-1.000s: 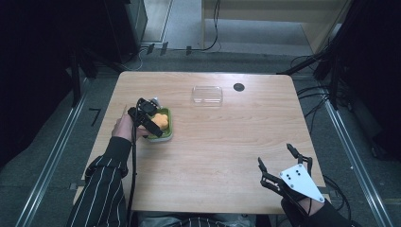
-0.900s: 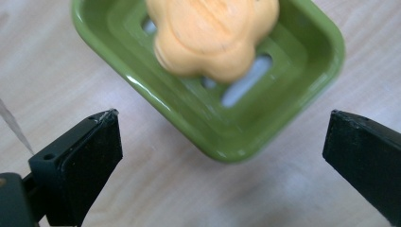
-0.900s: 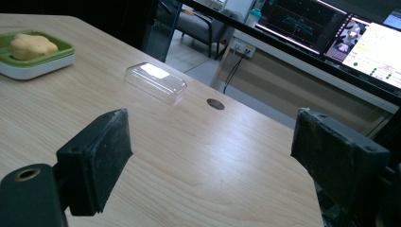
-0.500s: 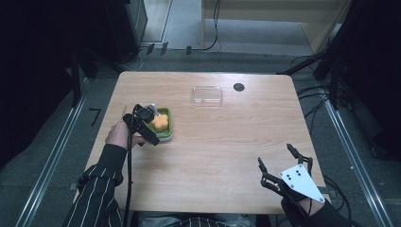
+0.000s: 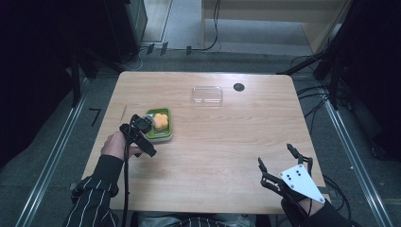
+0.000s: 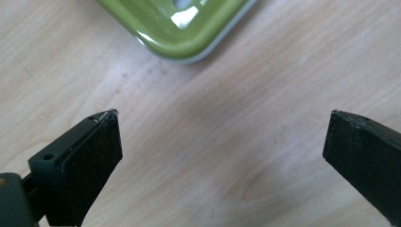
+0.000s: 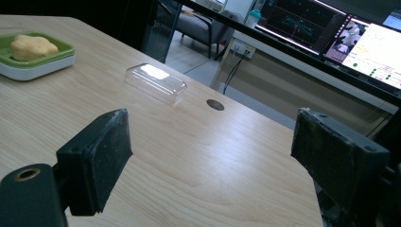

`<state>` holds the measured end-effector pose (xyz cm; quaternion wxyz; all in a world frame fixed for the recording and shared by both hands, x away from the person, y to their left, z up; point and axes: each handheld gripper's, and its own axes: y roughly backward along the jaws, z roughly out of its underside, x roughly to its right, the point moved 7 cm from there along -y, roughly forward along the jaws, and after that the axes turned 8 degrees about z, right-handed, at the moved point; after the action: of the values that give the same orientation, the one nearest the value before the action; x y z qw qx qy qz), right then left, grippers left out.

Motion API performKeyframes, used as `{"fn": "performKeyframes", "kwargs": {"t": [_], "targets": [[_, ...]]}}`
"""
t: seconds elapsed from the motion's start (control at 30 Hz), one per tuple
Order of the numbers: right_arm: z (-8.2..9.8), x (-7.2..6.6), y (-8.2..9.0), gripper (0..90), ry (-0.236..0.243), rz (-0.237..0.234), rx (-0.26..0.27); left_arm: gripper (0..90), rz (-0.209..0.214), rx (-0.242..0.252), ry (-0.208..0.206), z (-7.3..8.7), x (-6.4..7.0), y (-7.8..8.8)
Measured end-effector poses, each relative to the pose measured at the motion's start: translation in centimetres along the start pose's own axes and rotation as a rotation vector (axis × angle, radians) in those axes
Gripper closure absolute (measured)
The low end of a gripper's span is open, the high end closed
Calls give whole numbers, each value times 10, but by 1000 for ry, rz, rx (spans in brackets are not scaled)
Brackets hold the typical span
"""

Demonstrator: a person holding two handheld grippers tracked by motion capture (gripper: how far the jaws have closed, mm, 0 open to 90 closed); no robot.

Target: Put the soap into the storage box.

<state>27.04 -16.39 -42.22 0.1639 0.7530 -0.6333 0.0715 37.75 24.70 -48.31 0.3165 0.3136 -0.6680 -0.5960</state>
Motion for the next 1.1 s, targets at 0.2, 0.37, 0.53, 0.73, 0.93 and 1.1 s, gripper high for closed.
{"fn": "performKeyframes", "kwargs": {"t": [0.2, 0.37, 0.53, 0.73, 0.93, 1.1], "targets": [[0, 0, 0, 134, 2, 2, 1, 0, -4, -11, 3, 11, 5, -1], [0, 0, 0, 134, 3, 2, 1, 0, 2, -24, 5, 20, 8, -3], [0, 0, 0, 135, 2, 1, 1, 0, 7, -36, 1, 30, 14, -7], [0, 0, 0, 134, 2, 1, 1, 0, 17, -66, 3, 47, 21, -14], [0, 0, 0, 134, 1, -2, -1, 0, 21, -72, 8, 62, 27, -18], [0, 0, 0, 134, 3, 0, 1, 0, 20, -48, 29, 72, 28, -19]]}}
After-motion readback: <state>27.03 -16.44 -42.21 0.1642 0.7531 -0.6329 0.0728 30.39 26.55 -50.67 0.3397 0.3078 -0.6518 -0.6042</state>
